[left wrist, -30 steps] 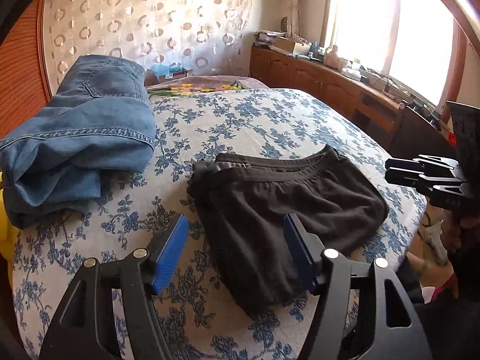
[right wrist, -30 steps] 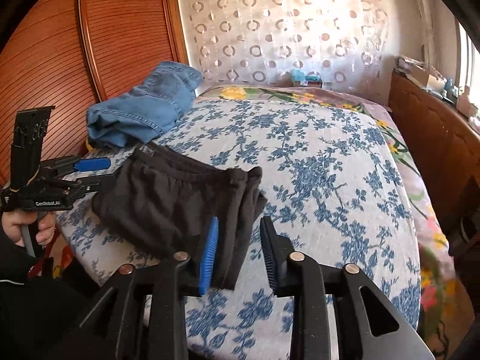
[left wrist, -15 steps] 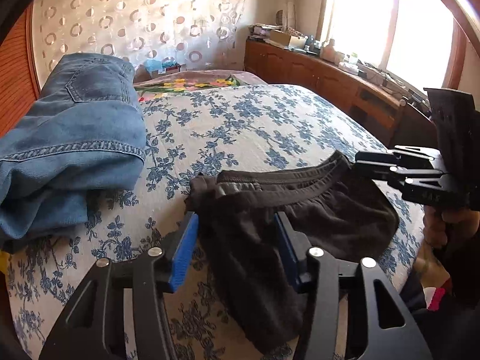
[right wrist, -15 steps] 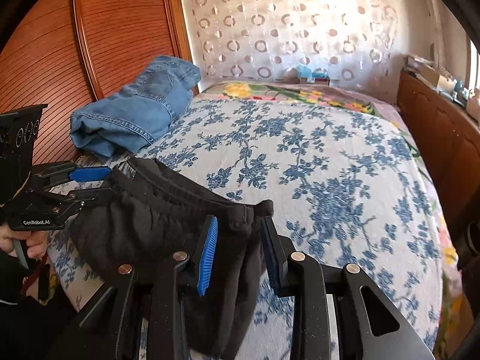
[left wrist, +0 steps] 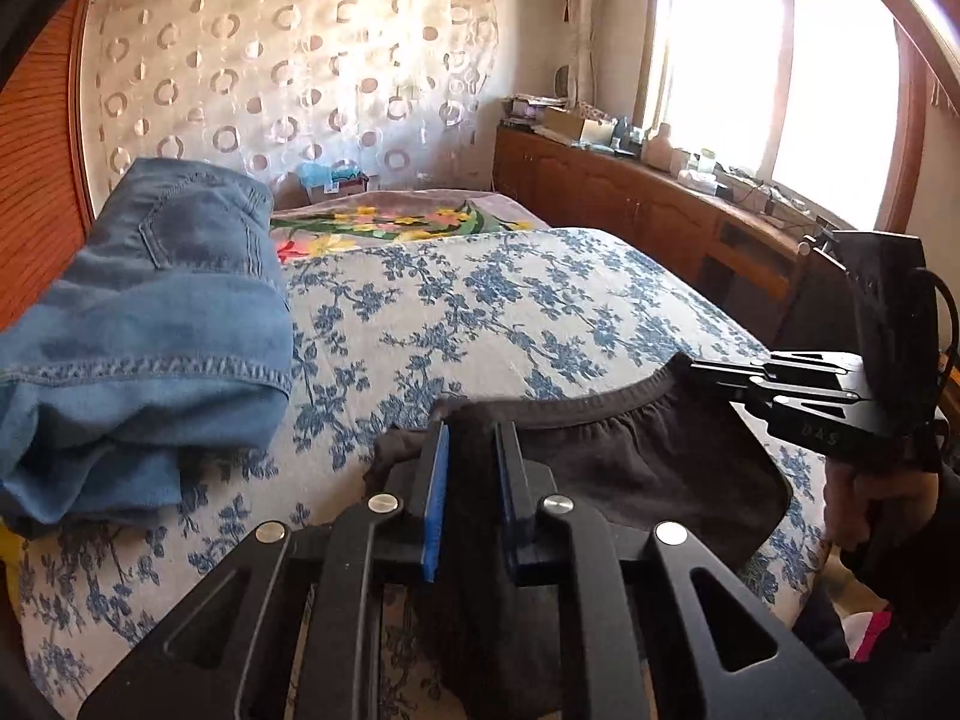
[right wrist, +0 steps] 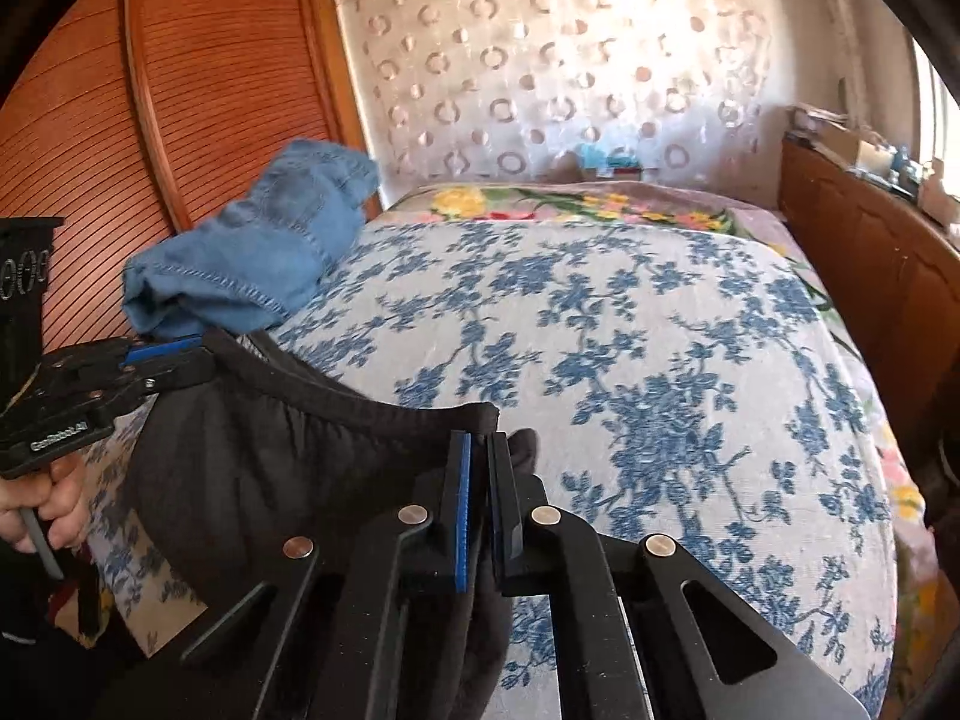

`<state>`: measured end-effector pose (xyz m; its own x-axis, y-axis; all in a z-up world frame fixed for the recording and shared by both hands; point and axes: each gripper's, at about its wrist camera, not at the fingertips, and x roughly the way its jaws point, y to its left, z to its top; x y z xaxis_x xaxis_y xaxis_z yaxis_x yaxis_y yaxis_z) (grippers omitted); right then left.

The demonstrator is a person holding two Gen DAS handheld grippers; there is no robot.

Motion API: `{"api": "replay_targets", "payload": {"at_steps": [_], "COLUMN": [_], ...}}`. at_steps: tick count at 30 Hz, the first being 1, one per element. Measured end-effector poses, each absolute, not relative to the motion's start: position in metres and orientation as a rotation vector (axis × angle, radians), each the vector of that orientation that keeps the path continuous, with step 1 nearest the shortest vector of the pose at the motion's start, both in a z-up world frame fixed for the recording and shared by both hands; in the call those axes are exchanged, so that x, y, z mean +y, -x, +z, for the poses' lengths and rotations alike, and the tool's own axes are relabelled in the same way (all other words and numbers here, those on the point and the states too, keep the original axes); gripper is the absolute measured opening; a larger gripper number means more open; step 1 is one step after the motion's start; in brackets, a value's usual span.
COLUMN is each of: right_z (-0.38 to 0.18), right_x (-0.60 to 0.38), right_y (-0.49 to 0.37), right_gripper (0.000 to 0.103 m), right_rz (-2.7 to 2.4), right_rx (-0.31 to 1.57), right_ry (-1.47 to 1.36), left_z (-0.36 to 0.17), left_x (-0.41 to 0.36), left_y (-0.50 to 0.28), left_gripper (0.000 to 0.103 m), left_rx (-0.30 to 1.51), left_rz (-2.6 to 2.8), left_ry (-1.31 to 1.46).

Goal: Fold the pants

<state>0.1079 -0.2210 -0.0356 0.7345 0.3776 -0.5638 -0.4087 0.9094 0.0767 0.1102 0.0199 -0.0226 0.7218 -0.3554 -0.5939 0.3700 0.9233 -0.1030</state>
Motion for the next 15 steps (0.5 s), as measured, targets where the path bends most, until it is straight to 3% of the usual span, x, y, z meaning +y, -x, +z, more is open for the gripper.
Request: {"api": "replay_targets", "payload": {"at_steps": [10, 11, 14, 15], "right_z": [-0.045, -0.044, -0.042, -0.042], "right_x": [-0.212, -0.212, -0.213, -0.213], "right_y": [-0.119, -0.118, -0.117, -0.115], "right_gripper": [0.006, 0.007, 0.014, 0.015], "right_rz": [0.383, 0.383, 0.381, 0.382], "right_rx": [0.663, 0.663, 0.653, 0.65], "right_ry": [0.082, 0.078, 0.075, 0.077], "left_z": [-0.033, -0.035, -0.039, -0.039], "left_x": [0.018, 0.018, 0.017, 0.016], "left_y": [-0.129, -0.13, -0.125, -0.123], "left_gripper": [0.017, 0.023, 0.053, 0.055], "left_rx": [0.711, 0.726, 0.736, 0.732], "left_rz": [-0.348, -0.352, -0.358, -0.363], "left_ry": [-0.055, -0.052, -0.056, -0.059]}}
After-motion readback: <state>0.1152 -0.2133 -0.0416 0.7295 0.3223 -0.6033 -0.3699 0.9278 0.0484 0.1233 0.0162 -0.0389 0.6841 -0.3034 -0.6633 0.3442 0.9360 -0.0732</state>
